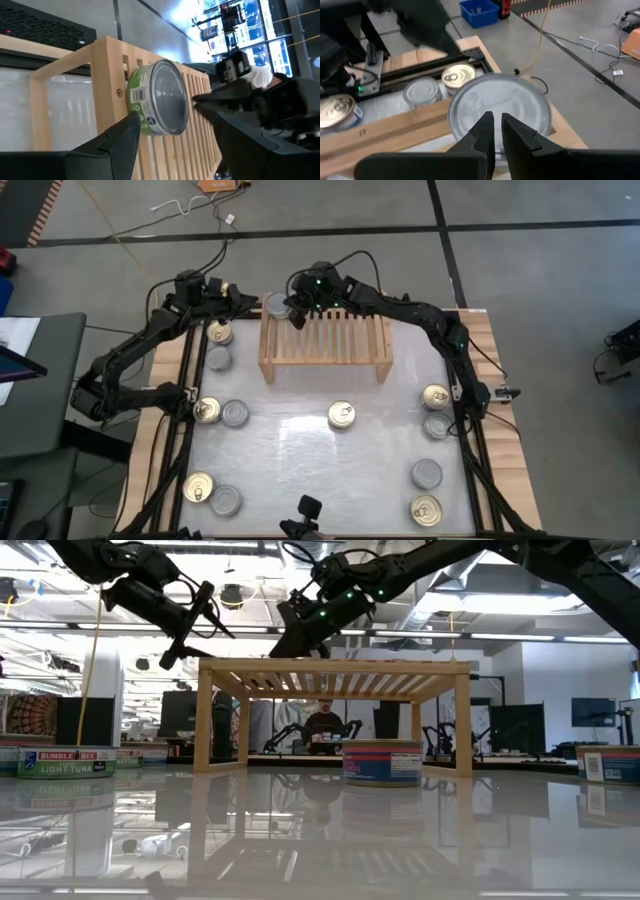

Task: Stack canned seafood by type on shelf
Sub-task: Put the green tuna can on the shelf, then put the blue tuna can on the shelf

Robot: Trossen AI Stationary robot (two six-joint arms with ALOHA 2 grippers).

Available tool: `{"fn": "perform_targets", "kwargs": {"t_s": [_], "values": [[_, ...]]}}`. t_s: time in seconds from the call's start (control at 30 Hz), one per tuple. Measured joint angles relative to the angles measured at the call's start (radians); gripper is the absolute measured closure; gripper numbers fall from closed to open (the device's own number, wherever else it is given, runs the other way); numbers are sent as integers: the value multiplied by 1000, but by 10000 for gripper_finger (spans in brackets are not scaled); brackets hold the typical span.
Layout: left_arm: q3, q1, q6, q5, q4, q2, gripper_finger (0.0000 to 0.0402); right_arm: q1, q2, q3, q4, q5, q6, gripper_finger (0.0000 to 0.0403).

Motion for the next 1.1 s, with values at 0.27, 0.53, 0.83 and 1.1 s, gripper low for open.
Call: {"fn": "perform_targets", "kwargs": {"t_s": [0.27,0.53,0.83,1.1], "values": [[0,0,60,40,-14,0,162,3,-90,1,-103,-1,23,338],[0,-42,303,-18,-97,-91,162,7,-253,-51,-412,0,45,351],[1,-263,498,-241,-191,-189,162,153,-565,-452,-346,172,282,374],[1,-569,467,-459,-189,-202,162,391,-801,-699,-304,416,521,371]]}}
